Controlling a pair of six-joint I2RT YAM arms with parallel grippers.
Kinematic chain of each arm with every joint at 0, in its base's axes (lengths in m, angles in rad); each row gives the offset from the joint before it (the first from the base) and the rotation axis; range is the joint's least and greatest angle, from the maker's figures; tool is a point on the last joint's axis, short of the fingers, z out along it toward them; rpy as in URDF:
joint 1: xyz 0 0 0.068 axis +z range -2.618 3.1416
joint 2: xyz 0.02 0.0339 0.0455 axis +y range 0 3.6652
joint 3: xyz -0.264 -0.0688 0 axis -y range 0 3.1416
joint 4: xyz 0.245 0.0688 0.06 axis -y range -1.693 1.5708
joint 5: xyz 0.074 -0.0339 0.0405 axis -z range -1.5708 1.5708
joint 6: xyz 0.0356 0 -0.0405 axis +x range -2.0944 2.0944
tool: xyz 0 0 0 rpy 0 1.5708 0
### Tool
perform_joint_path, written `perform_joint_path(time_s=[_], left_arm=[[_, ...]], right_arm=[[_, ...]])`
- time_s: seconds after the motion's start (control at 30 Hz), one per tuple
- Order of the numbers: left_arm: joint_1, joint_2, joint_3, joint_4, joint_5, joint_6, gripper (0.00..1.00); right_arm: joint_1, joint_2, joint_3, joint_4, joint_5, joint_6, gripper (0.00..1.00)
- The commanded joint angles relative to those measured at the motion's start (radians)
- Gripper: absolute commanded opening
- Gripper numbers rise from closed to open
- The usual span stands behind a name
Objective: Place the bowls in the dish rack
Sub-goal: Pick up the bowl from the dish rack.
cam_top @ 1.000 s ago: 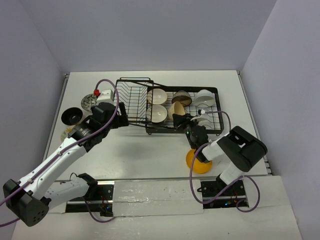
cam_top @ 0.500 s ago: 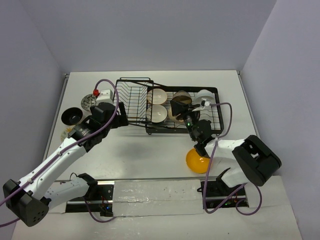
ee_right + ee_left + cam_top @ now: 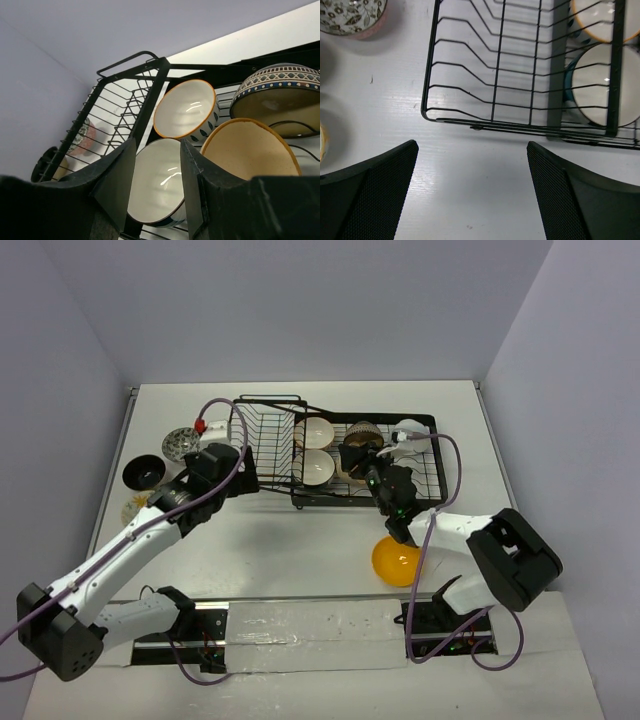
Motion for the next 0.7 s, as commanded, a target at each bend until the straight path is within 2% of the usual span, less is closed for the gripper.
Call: perform_joint_path(time_s=[0.0, 0.13, 0.37, 0.53, 0.67], left_arm=[[-0.003, 0.057, 0.043, -0.036, -0.008, 0.021, 0.95], [-0.003, 0.114, 0.053, -0.048, -0.01, 0.019, 0.95], [-0.002, 0.153, 0.065, -0.06, -0.016, 0.018, 0.95], [-0.002, 0.147, 0.065, -0.06, -0.016, 0.019, 0.95], [0.0, 0.14, 0.065, -0.056, -0.013, 0.024, 0.95]], right_arm=[[-0.015, 0.023, 0.046, -0.026, 0.006, 0.016, 0.48], [-0.022, 0.06, 0.059, -0.021, -0.031, 0.031, 0.46], [-0.036, 0.123, 0.078, -0.004, -0.093, 0.056, 0.35], [-0.042, 0.148, 0.084, 0.007, -0.122, 0.073, 0.12], [-0.042, 0.146, 0.076, 0.01, -0.129, 0.083, 0.05]])
